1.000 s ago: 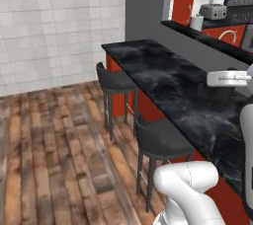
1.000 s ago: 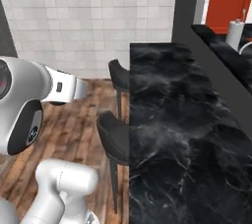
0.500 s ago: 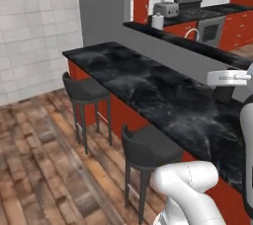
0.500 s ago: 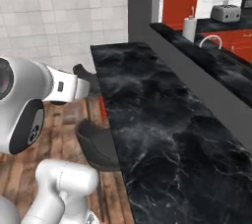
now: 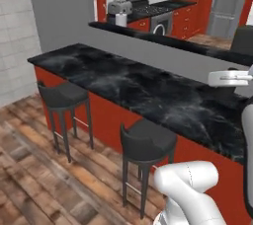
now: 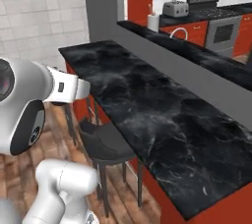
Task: The dining table condiment station is running low on shaker. Refill the condiment station by opening the cabinet and taking the shaker from the cabinet and placing it on the dining table.
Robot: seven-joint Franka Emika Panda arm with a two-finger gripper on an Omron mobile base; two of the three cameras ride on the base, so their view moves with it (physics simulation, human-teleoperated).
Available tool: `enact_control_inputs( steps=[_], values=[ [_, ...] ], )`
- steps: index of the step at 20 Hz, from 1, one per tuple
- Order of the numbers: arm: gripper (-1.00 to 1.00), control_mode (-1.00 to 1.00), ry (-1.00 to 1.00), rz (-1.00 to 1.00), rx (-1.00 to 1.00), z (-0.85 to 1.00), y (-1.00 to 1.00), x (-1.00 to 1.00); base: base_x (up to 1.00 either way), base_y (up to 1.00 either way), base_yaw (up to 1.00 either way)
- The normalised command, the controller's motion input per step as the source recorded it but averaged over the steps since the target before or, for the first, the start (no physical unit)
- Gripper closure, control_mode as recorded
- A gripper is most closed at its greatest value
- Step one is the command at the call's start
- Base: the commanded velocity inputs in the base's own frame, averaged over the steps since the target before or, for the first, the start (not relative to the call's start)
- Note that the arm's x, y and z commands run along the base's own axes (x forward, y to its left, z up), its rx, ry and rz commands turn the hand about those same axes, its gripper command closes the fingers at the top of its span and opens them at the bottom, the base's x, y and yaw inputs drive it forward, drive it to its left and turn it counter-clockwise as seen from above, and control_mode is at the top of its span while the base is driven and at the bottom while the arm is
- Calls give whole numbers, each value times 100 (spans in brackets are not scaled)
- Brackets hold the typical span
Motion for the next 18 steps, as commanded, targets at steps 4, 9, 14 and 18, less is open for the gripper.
enact_control_inputs(
  steps=[4,9,14,18],
  values=[
    [100,100,0,0,0,0,0,0,15,95,-45],
    [100,100,0,0,0,0,0,0,41,96,-44],
    [100,100,0,0,0,0,0,0,70,69,-40],
    [100,100,0,0,0,0,0,0,82,33,-34]
  ],
)
